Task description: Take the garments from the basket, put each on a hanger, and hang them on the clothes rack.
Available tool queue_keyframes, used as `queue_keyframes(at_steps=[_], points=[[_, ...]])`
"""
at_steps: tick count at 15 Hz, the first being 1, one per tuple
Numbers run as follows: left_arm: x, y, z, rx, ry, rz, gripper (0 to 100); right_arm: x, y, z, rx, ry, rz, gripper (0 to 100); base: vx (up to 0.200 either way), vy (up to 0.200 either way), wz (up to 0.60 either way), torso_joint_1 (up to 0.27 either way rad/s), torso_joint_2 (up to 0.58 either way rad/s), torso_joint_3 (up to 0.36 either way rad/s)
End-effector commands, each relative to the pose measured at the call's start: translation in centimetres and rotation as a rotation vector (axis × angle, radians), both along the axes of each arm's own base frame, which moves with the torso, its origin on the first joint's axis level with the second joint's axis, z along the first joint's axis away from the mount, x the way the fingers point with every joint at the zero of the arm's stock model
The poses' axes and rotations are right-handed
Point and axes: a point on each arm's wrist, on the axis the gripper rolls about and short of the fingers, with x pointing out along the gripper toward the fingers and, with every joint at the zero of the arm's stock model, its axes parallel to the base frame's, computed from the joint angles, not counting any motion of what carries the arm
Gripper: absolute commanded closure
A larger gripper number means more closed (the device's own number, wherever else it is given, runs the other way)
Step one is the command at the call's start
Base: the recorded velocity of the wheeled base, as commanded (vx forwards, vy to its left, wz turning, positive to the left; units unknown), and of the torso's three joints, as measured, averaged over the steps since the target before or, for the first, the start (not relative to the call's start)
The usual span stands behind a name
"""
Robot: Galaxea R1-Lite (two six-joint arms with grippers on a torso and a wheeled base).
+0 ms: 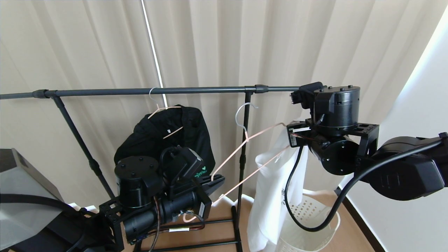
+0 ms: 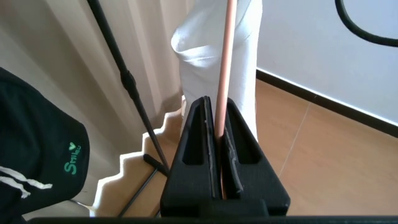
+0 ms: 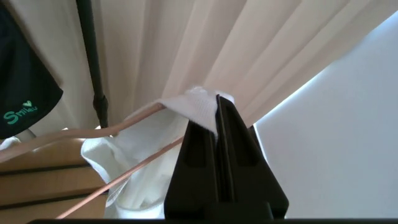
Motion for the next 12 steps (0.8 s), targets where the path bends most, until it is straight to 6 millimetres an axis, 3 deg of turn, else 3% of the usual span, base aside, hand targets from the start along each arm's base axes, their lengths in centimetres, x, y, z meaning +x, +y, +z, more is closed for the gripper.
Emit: queue_keyframes(at_steps=[1,7,12], points=[[0.0,-0.1,-0.1,0.002,0.001,-0.003,100,-0.4,0.3,-0.2,-0.003,0.006,0.015,100,0.000,0.000,0.00,0.000,0.00,0.000],[0.0,-0.1,-0.3,0.006,0.008,-0.003,100,-2.9,2.0,0.5,0.028,-0.037,0.102,100,0.000,0.000,0.00,0.000,0.00,0.000],[0.0,-0.1,-0.3,0.007,0.009,-0.003,100,-6.2,3.1,1.6,0.054,-0.057,0.203,100,0.000,0.000,0.00,0.000,0.00,0.000]])
